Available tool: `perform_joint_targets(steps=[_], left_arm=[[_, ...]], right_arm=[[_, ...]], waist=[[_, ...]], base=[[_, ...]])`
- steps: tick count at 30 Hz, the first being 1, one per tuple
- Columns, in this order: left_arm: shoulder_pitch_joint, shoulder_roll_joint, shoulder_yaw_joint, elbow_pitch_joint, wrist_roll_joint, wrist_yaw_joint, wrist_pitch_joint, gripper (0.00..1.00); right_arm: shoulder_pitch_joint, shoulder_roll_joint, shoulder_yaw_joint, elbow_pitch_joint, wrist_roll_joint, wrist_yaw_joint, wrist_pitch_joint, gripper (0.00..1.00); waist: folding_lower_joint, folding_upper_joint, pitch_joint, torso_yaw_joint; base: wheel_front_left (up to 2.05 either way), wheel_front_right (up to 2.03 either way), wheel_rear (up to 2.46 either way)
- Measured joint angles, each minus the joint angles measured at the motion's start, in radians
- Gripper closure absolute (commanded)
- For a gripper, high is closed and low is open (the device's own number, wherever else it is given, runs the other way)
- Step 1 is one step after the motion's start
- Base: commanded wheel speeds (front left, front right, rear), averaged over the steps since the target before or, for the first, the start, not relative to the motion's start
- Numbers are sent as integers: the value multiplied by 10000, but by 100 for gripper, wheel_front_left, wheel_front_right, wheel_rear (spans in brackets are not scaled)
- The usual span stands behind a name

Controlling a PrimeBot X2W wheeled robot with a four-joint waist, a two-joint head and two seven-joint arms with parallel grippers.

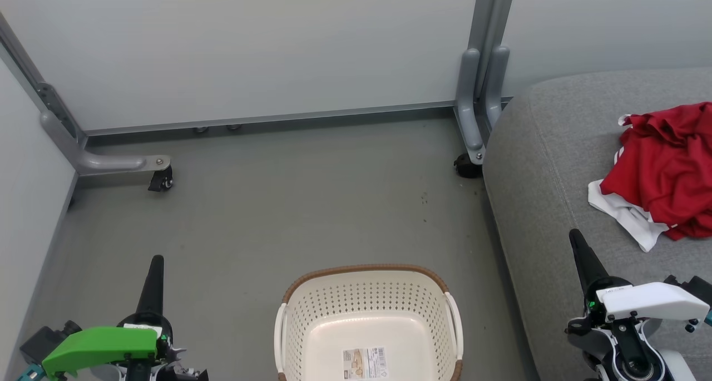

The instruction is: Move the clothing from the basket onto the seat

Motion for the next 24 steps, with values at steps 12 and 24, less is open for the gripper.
perform_joint_targets(steps=[12, 24], left_arm=[[-241, -4, 171, 178, -869, -63, 255, 100], [-499, -13, 328, 295, -1672, -104, 518, 100]], right_arm=[[-168, 46, -159, 104, 943, 0, 263, 100], [-309, 81, -332, 207, 1820, 0, 512, 100]], waist=[[0, 0, 124, 4], [0, 0, 250, 8]], base=[[0, 0, 0], [0, 0, 0]])
